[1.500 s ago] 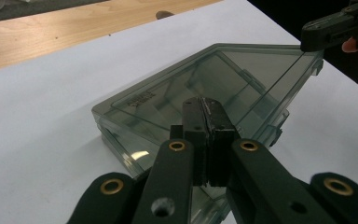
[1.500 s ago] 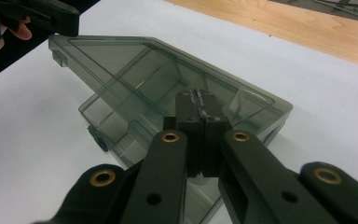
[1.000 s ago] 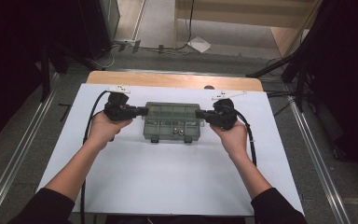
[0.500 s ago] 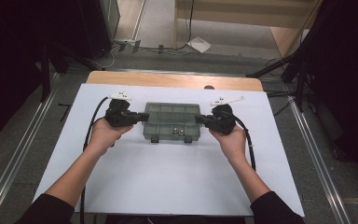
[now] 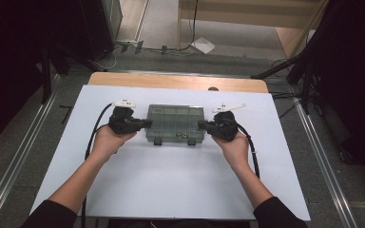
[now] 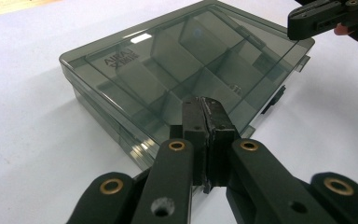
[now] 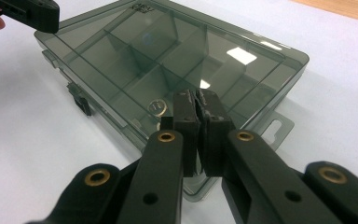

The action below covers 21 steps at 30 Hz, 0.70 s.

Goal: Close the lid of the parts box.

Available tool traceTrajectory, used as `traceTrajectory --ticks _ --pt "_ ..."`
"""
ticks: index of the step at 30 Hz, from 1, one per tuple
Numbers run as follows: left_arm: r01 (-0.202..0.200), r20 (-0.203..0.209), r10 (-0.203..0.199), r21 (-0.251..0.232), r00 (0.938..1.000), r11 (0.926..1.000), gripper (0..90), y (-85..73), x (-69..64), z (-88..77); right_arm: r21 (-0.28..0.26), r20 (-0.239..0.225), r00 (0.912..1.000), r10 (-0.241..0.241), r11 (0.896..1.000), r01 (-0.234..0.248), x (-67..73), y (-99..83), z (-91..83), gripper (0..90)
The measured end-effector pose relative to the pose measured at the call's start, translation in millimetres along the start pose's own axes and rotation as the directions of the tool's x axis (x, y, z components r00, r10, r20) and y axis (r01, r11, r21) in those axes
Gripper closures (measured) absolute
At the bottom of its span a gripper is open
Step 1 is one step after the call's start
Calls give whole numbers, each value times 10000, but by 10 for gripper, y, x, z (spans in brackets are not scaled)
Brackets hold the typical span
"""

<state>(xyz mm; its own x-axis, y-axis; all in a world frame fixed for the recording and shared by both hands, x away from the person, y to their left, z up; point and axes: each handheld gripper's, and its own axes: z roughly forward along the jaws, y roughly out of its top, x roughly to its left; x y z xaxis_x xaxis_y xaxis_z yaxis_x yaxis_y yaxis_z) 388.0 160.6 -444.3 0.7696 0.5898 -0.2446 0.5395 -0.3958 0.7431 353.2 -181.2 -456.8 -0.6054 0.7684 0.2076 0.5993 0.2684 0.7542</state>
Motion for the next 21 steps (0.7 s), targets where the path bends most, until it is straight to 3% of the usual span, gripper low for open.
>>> traceTrajectory --ticks 21 --pt "-59 53 58 35 10000 10000 894 -154 -12 49 73 242 9996 -148 9999 146 71 -148 78 880"
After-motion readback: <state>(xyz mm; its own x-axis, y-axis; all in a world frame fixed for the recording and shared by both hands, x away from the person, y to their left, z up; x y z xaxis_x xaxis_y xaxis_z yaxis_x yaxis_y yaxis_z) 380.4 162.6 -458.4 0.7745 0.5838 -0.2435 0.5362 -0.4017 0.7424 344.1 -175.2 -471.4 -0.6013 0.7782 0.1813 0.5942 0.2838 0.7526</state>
